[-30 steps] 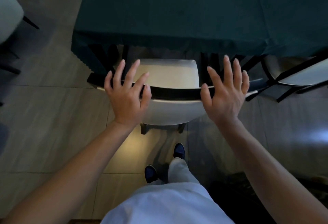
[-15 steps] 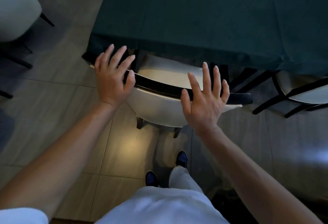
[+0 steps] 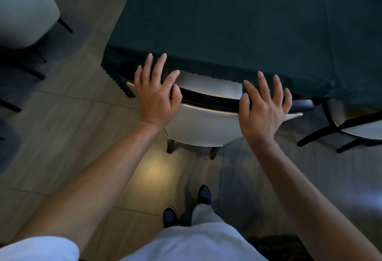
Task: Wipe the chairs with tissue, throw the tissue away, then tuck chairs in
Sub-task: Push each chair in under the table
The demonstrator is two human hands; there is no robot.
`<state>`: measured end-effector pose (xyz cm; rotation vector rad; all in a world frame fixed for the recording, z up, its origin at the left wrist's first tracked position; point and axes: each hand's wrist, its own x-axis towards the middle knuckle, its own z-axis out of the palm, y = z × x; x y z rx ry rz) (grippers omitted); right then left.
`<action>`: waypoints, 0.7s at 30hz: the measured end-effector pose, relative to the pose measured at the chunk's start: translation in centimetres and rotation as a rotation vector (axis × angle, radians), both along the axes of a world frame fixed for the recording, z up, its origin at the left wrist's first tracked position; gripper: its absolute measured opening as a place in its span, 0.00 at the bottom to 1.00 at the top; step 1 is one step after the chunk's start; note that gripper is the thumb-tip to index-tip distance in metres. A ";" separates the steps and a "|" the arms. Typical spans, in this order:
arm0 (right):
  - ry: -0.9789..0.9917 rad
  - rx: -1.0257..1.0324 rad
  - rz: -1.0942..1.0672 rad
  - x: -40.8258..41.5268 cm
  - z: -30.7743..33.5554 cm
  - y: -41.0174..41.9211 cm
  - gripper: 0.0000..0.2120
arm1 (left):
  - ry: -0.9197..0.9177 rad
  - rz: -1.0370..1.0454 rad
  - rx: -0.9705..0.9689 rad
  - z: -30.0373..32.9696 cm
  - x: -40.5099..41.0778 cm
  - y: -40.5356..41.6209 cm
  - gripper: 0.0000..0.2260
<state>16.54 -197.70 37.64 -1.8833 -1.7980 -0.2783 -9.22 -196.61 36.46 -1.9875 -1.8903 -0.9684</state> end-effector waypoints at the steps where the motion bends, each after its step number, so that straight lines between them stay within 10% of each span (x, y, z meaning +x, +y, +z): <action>1: -0.015 -0.007 0.032 0.1 0.2 0.5 0.19 | 0.007 -0.004 0.002 0.1 -0.3 0.9 0.17; 11: -0.061 0.071 0.347 -4.2 -0.6 3.2 0.20 | 0.051 0.152 -0.140 0.4 -5.8 5.3 0.21; 21: -0.028 0.141 0.066 5.1 -1.0 11.3 0.19 | 0.041 0.096 -0.052 0.3 5.0 7.7 0.18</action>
